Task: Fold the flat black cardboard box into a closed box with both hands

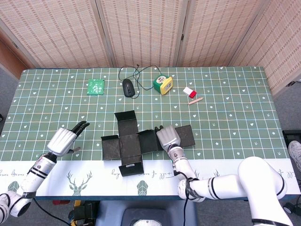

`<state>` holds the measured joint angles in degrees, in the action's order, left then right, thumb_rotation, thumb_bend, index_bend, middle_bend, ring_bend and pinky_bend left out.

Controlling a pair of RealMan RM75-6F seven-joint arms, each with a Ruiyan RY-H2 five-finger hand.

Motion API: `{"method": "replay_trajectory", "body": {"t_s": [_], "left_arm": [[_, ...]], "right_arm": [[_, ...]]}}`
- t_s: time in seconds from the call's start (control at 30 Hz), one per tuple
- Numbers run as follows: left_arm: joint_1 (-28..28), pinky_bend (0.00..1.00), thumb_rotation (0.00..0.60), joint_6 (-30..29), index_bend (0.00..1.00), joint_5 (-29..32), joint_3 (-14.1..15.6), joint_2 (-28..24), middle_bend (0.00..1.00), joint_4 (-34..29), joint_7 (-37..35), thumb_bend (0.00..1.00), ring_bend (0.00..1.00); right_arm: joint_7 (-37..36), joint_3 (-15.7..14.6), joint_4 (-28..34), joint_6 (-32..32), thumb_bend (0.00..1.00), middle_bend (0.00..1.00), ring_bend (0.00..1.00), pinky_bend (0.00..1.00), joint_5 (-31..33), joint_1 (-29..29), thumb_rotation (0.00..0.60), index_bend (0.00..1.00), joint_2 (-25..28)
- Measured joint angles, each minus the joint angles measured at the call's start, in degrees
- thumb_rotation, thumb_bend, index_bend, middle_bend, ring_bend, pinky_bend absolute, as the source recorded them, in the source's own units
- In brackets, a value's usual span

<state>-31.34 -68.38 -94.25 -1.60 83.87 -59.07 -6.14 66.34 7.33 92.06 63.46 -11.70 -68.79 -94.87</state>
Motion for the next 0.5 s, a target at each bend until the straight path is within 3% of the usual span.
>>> {"method": "replay_trajectory", "body": {"t_s": [0.2,0.5], "left_arm": [[-1.5,0.99,0.6,1.4,0.0,-1.1,1.4,4.0,0.0,4.5,0.3,0.1,0.66],[-2.6,0.99,0.6,0.1,0.0,-1.8,2.0,8.9,0.0,8.8,-0.7,0.1,0.65]], "right_arm": [[-0.5,-0.7,0.1,-0.2,0.25,0.25,0.79,0.94,-0.7,0.4,0.6,0.13,0.3],[-1.0,-1.0,0.1,-0.6,0.25,0.25,0.79,0.94,-1.2,0.5,0.6,0.13,0.3]]}}
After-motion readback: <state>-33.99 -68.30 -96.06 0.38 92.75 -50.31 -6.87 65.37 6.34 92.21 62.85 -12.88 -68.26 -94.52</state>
